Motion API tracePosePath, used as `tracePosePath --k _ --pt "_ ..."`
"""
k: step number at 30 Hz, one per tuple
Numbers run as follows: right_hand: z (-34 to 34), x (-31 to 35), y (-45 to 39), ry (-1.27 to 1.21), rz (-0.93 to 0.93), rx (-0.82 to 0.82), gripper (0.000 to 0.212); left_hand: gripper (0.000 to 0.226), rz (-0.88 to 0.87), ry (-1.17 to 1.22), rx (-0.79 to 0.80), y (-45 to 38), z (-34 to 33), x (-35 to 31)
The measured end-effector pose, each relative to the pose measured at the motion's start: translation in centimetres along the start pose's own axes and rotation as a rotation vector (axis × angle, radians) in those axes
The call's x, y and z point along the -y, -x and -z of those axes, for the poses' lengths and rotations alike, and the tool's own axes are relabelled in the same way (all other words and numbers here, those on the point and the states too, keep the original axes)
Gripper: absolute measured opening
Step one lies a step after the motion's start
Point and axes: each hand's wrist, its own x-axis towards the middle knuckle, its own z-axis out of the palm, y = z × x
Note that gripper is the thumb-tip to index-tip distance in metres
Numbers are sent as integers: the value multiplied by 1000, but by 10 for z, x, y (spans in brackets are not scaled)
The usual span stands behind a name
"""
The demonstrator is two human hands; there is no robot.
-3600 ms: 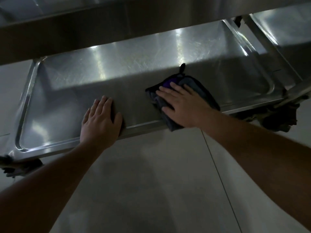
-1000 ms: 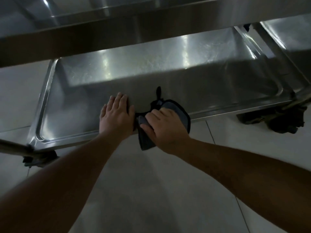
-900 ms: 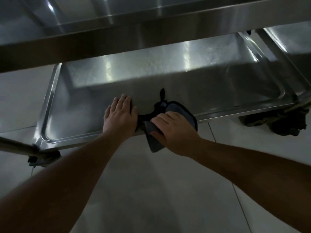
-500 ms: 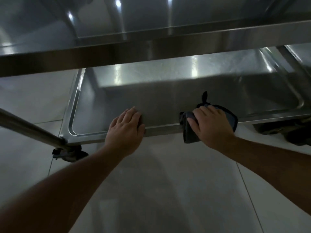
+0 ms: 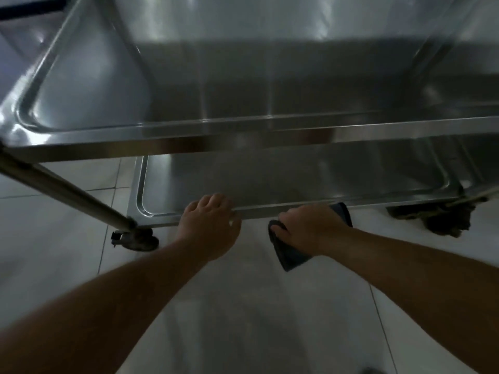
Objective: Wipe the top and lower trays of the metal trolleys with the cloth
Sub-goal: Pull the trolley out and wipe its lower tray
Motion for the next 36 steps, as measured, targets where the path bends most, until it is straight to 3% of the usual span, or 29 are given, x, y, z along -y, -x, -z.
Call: tracePosePath --k 2,7,12,16,18,23,27,36 --pt "4 12 10 -78 -116 14 51 66 28 8 92 17 5 -7" --pt "22 53 56 -135 -306 225 49 69 114 70 268 80 36 -32" --pt "86 88 126 -162 -311 297 48 68 129 102 422 157 112 -53" --pt "163 103 174 -134 -259 361 45 64 131 141 445 202 194 -71" --pt "207 108 194 -180 -319 414 46 63 157 161 470 221 241 -81" --pt "316 121 244 -197 -325 446 27 62 157 143 437 263 353 -104" --pt "411 122 267 -206 -385 397 47 60 186 153 383 278 439 -126" --pt "595 56 294 -315 -381 175 41 62 270 247 201 268 594 -201"
